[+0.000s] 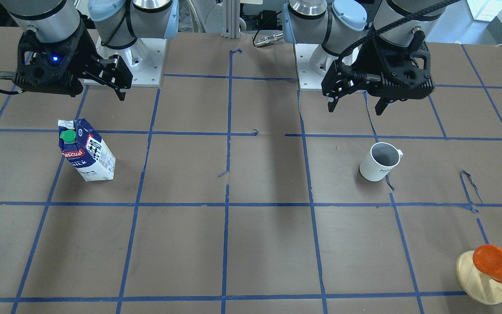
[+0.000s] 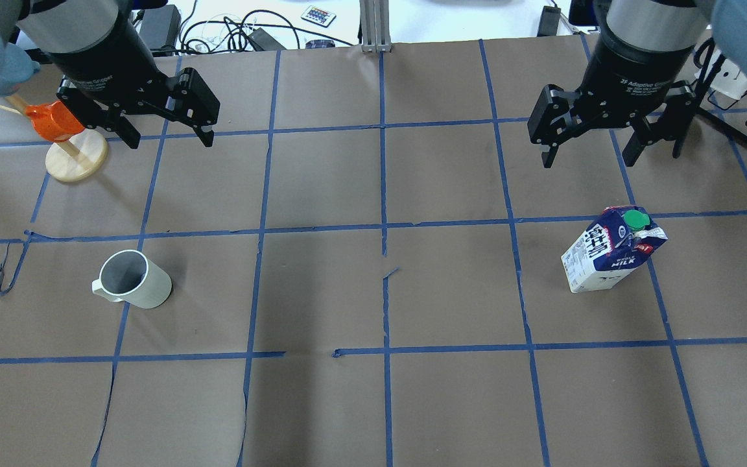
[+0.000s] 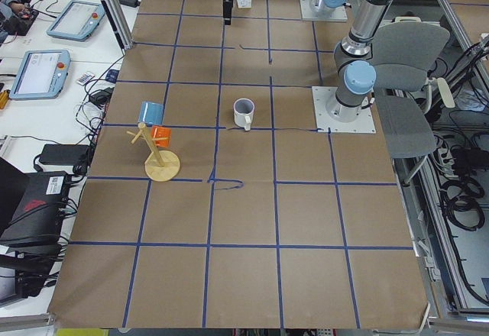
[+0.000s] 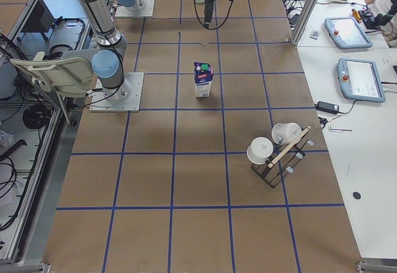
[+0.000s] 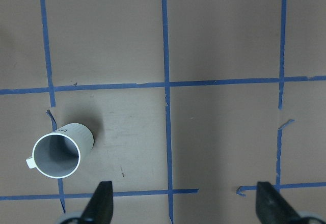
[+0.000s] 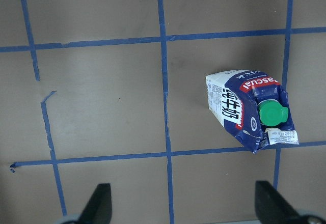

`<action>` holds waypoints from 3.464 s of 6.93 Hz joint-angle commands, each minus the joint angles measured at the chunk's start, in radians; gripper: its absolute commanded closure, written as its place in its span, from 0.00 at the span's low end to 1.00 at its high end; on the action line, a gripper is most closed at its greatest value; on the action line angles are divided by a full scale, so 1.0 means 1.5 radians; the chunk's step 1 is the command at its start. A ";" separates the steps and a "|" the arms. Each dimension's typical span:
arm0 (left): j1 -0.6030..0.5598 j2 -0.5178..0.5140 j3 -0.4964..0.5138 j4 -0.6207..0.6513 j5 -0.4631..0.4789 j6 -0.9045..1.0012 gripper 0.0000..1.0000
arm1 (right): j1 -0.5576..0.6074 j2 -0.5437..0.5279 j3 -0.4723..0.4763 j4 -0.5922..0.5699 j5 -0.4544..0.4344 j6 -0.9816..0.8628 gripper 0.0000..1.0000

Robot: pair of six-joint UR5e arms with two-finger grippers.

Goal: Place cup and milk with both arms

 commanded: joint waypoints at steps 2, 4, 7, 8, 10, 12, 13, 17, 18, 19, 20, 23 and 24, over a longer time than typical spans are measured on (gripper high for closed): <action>0.001 0.001 -0.001 0.000 0.003 0.000 0.00 | 0.000 0.000 -0.001 -0.001 0.001 0.000 0.00; 0.001 0.001 -0.002 0.000 0.003 0.000 0.00 | 0.000 0.000 -0.001 -0.001 0.001 0.000 0.00; 0.001 0.000 -0.002 0.001 0.002 0.000 0.00 | 0.000 0.000 0.000 0.001 0.000 0.000 0.00; 0.001 0.000 -0.002 0.001 0.002 0.000 0.00 | 0.000 0.000 0.000 0.001 0.001 0.001 0.00; 0.001 0.000 -0.002 0.000 0.003 0.000 0.00 | 0.000 0.000 0.000 0.002 0.001 0.002 0.00; 0.001 0.000 -0.002 0.000 0.003 0.000 0.00 | 0.000 0.000 0.000 0.002 0.000 0.002 0.00; 0.001 0.000 -0.002 0.000 0.003 0.000 0.00 | 0.000 0.000 0.000 0.003 0.001 0.006 0.00; 0.001 0.000 -0.002 0.000 0.003 0.000 0.00 | 0.000 0.000 0.000 0.003 0.001 0.002 0.00; 0.001 0.000 -0.002 0.000 0.003 0.000 0.00 | 0.000 0.000 0.000 0.004 0.000 0.002 0.00; 0.002 0.001 -0.002 0.000 0.004 0.001 0.00 | -0.001 0.000 0.000 0.004 0.000 -0.003 0.00; 0.021 0.001 -0.006 -0.004 0.002 0.049 0.00 | -0.005 0.000 -0.003 0.004 0.001 -0.013 0.00; 0.141 -0.034 -0.180 0.117 0.003 0.116 0.04 | -0.013 -0.011 -0.003 0.019 0.001 -0.011 0.00; 0.185 -0.049 -0.273 0.217 0.035 0.215 0.06 | -0.030 -0.009 -0.001 0.021 0.004 -0.015 0.00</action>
